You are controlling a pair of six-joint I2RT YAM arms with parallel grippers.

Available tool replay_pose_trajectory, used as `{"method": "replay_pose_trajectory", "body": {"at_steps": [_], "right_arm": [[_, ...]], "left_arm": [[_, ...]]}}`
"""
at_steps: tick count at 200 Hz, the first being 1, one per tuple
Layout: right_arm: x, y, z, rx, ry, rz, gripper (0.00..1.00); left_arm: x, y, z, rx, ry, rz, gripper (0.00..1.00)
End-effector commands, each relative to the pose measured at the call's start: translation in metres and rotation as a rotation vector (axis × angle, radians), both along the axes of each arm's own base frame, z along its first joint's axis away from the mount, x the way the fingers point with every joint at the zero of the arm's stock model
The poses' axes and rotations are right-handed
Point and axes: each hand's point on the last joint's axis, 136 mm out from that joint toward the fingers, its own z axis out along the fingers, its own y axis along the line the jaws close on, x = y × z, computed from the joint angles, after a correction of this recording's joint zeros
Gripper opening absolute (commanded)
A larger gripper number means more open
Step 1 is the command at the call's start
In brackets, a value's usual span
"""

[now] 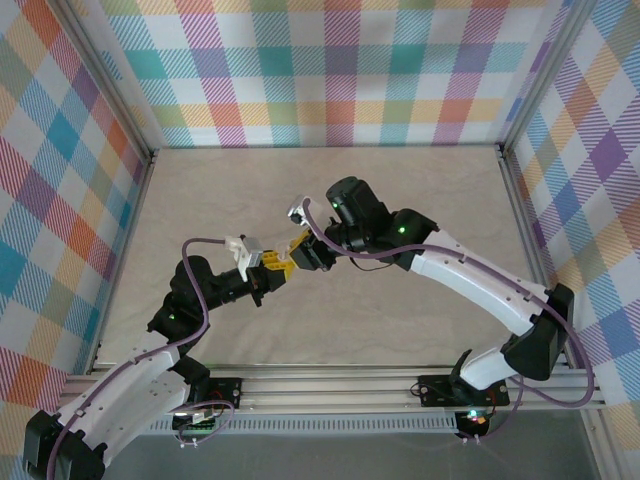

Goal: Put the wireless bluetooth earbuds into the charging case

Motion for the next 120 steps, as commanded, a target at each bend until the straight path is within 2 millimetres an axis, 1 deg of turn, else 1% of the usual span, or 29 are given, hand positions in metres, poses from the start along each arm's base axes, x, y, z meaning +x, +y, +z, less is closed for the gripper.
{"method": "replay_pose_trajectory", "body": {"at_steps": [1,36,74,104,120], "right_arm": [[0.0,0.006,0.003,0.009,-0.01,0.039,0.27],[0.002,0.008,-0.004,-0.008,-0.014,0.045,0.25],[0.002,0.01,-0.005,-0.004,-0.039,0.067,0.2],[-0.007,0.01,-0.007,-0.005,-0.112,0.125,0.19],[-0.013,0.011,-0.007,-0.009,-0.146,0.157,0.21]], "left_arm": [[-0.007,-0.003,0.01,-0.015,-0.045,-0.033,0.0],[-0.007,-0.003,0.011,-0.017,-0.047,-0.034,0.0],[-0.007,-0.003,0.01,-0.016,-0.047,-0.028,0.0],[-0.005,-0.002,0.01,-0.014,-0.049,-0.02,0.0],[-0.004,-0.002,0.01,-0.012,-0.051,-0.016,0.0]]}}
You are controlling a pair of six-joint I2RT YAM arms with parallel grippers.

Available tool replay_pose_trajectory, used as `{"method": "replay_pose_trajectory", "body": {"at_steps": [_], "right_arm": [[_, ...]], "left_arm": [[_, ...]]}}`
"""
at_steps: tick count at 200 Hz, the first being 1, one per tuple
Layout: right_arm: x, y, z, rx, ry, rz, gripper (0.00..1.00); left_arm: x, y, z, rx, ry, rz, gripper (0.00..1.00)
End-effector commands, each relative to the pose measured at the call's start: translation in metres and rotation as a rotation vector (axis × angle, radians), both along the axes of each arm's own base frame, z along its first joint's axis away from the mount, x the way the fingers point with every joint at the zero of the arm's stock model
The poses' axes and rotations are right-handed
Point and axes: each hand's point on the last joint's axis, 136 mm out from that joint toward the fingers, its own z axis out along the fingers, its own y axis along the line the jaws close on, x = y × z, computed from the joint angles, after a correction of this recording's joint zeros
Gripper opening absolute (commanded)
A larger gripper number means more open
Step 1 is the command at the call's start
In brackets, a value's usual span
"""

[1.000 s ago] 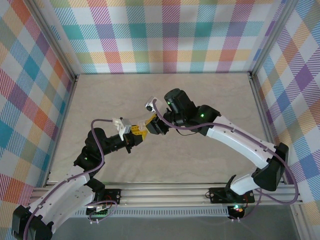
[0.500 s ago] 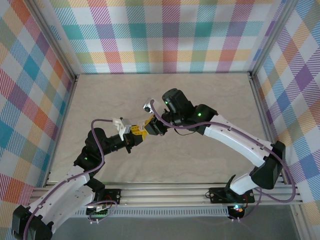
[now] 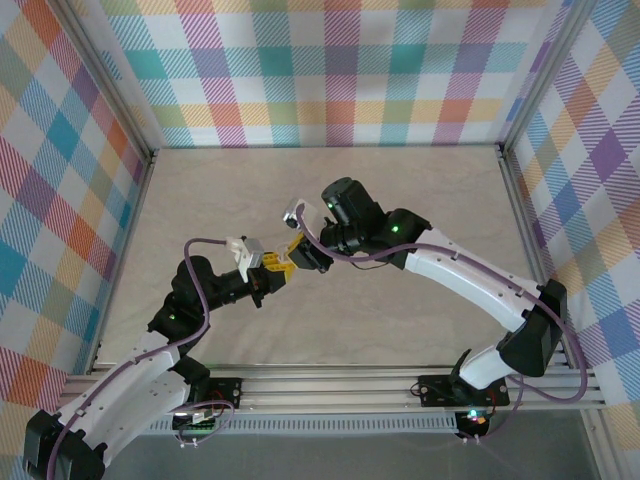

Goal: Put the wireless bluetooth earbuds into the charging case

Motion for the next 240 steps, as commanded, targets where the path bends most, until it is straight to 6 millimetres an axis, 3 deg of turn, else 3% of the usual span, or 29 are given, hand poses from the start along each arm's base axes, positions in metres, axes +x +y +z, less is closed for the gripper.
{"method": "replay_pose_trajectory", "body": {"at_steps": [1,94,138,153,204,240], "right_arm": [[-0.015,0.004,0.003,0.013,-0.074,0.089,0.21],[-0.034,-0.001,-0.001,-0.004,-0.119,0.163,0.28],[-0.036,-0.004,0.007,0.01,-0.118,0.157,0.36],[-0.035,-0.007,0.019,0.029,-0.118,0.127,0.38],[-0.011,-0.037,0.084,0.211,-0.007,-0.039,0.38],[0.023,-0.048,0.081,0.216,0.101,-0.171,0.37]], "left_arm": [[-0.004,-0.002,0.017,-0.026,-0.076,-0.016,0.0],[-0.001,0.0,0.016,-0.019,-0.077,0.005,0.0],[-0.001,0.001,0.015,-0.02,-0.076,0.009,0.0],[-0.002,0.001,0.015,-0.018,-0.077,0.012,0.0],[-0.004,0.003,0.014,-0.022,-0.083,0.016,0.0],[-0.006,0.005,0.014,-0.021,-0.085,0.022,0.0]]}}
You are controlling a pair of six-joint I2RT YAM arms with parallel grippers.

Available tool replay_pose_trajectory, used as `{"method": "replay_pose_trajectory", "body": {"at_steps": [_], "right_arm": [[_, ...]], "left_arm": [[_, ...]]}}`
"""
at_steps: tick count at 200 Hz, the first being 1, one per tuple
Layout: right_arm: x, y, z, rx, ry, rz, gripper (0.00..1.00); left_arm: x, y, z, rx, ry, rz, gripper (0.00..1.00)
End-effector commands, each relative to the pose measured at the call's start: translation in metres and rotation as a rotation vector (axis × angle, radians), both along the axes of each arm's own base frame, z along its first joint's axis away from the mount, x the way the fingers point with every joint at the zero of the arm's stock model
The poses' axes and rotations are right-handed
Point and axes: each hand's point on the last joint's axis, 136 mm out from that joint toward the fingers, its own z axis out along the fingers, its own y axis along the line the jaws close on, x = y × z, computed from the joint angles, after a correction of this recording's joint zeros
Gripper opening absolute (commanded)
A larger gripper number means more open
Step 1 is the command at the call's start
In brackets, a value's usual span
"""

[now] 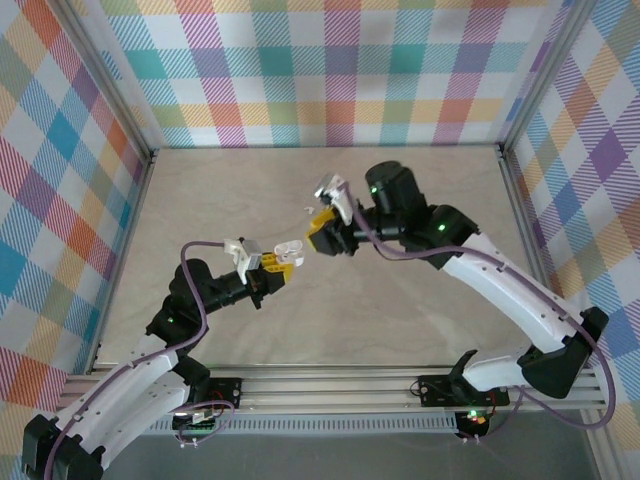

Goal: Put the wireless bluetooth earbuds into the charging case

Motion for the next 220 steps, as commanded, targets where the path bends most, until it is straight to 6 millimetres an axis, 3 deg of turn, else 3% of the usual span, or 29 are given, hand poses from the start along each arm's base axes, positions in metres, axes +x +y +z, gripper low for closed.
{"method": "replay_pose_trajectory", "body": {"at_steps": [1,28,75,139,182,220], "right_arm": [[0.008,0.0,0.005,0.043,0.122,-0.039,0.37],[0.027,0.006,-0.013,-0.002,0.17,-0.107,0.38],[0.101,-0.003,-0.089,-0.191,0.36,-0.395,0.48],[0.165,0.034,-0.184,-0.284,0.529,-0.444,0.48],[0.202,0.043,-0.231,-0.378,0.524,-0.495,0.5],[0.227,0.047,-0.255,-0.396,0.519,-0.531,0.5]], "left_arm": [[-0.003,0.002,0.007,-0.008,-0.053,0.003,0.0],[-0.005,0.006,0.006,-0.006,-0.051,0.02,0.0],[-0.002,0.012,-0.003,0.014,-0.014,0.063,0.0],[-0.001,0.021,-0.022,0.092,0.045,0.116,0.0],[0.008,0.026,-0.043,0.122,0.099,0.169,0.0],[0.021,0.022,-0.047,0.121,0.11,0.183,0.0]]}}
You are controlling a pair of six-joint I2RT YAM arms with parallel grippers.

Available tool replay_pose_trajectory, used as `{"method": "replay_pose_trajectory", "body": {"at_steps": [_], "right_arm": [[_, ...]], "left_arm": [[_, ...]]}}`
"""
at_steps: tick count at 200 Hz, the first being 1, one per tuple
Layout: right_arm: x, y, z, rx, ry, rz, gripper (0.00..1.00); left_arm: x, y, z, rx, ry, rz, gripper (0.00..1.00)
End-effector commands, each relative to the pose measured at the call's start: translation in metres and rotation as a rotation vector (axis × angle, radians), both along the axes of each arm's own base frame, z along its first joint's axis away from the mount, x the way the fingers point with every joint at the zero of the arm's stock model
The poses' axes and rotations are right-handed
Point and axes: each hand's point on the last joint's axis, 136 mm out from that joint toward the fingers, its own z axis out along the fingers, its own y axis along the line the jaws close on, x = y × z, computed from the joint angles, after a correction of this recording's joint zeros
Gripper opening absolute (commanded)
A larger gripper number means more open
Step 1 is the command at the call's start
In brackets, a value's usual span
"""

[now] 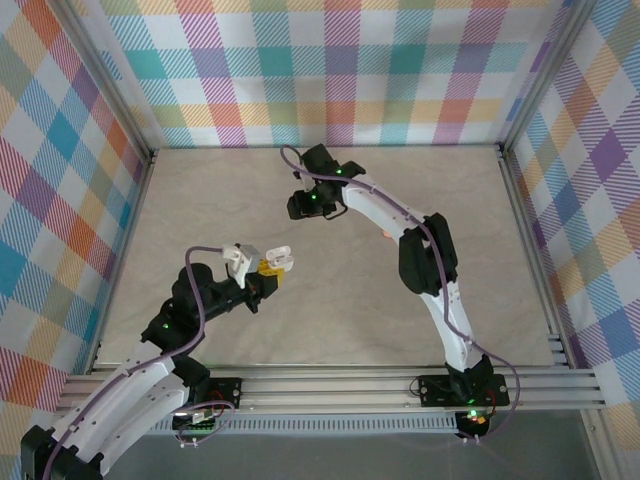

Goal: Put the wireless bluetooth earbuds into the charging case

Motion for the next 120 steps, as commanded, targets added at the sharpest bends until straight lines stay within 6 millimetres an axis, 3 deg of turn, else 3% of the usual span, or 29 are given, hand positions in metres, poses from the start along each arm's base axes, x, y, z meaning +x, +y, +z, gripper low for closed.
{"method": "replay_pose_trajectory", "body": {"at_steps": [1,70,120], "right_arm": [[0.013,-0.004,-0.007,-0.032,-0.004,-0.024,0.5],[0.056,-0.006,-0.043,-0.036,-0.027,-0.088,0.52],[0.076,-0.005,-0.04,0.014,-0.072,-0.117,0.52]], "left_arm": [[0.009,0.0,-0.002,-0.006,-0.015,0.021,0.0],[0.029,-0.002,-0.01,-0.038,0.025,0.031,0.0],[0.032,0.013,-0.013,-0.053,0.025,0.084,0.0]]}}
